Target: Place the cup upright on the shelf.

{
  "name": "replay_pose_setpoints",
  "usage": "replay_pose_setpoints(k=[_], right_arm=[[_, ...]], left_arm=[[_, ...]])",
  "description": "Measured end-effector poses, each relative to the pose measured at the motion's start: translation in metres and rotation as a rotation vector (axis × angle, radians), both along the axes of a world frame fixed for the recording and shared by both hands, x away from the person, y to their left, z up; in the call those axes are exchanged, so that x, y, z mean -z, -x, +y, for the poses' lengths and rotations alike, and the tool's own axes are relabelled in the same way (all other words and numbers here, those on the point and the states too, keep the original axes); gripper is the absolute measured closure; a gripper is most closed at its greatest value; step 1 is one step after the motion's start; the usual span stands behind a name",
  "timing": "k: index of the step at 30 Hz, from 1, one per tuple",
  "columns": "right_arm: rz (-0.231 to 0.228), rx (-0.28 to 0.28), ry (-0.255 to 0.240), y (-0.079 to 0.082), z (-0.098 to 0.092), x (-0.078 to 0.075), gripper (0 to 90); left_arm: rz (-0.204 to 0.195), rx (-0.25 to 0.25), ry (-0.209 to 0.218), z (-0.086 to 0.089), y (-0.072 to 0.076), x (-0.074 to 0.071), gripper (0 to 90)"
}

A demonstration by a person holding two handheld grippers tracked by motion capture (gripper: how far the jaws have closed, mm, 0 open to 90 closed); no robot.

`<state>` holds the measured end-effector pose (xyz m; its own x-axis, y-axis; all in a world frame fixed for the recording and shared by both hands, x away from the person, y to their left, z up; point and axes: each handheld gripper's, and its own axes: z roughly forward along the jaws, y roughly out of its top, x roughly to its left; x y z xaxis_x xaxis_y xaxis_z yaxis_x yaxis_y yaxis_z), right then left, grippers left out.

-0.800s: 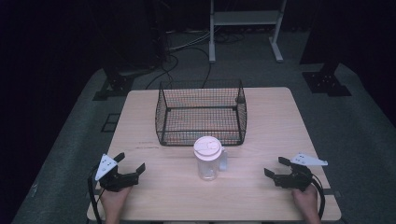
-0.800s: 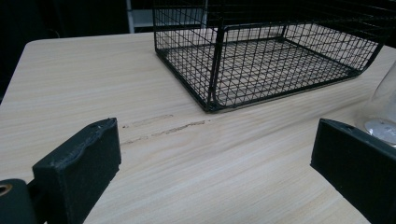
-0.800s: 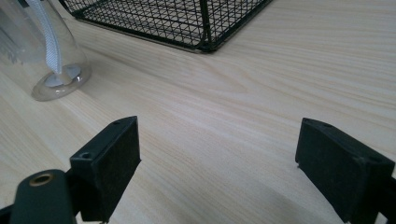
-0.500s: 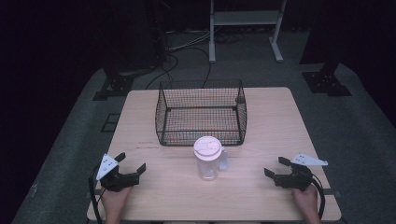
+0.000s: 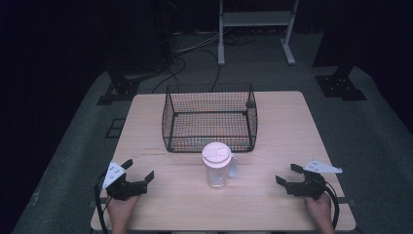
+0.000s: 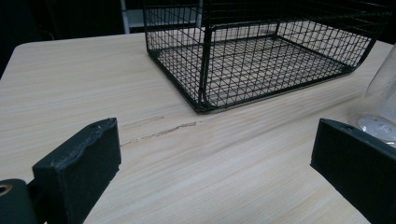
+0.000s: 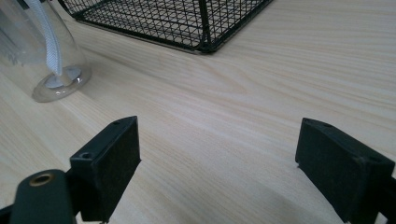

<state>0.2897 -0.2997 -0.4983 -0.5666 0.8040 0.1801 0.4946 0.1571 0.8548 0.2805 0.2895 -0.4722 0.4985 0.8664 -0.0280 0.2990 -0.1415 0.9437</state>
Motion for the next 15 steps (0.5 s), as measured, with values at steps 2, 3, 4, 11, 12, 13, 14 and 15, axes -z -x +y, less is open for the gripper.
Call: replay_pose_setpoints(k=[2,3,4,11,12,13,14,15], right_arm=[[-0.001,-0.001,-0.001,0.000,0.000,0.000,12.9],[-0.001,-0.001,-0.002,0.000,0.000,0.000,12.9],[-0.001,-0.001,-0.002,0.000,0.000,0.000,12.9],[0.000,0.002,0.001,0.000,0.000,0.000,12.9],[0.000,0.002,0.001,0.000,0.000,0.000,12.9],[0.001,0.002,0.002,0.000,0.000,0.000,12.9],[0.002,0.003,0.002,0.000,0.000,0.000,12.9],[0.002,0.003,0.002,0.000,0.000,0.000,12.9]], left_arm=[[0.000,0.006,-0.001,-0.002,0.000,-0.001,0.7],[-0.003,0.008,-0.005,-0.003,0.000,-0.001,0.7],[-0.001,0.010,-0.008,-0.004,0.000,-0.001,0.7],[-0.024,0.044,-0.012,-0.012,-0.001,-0.006,0.7],[-0.030,0.049,-0.019,-0.013,-0.001,-0.007,0.7],[-0.031,0.053,-0.015,-0.014,-0.001,-0.008,0.7],[-0.029,0.059,-0.016,-0.015,-0.002,-0.010,0.7],[-0.033,0.064,-0.015,-0.016,-0.002,-0.011,0.7]])
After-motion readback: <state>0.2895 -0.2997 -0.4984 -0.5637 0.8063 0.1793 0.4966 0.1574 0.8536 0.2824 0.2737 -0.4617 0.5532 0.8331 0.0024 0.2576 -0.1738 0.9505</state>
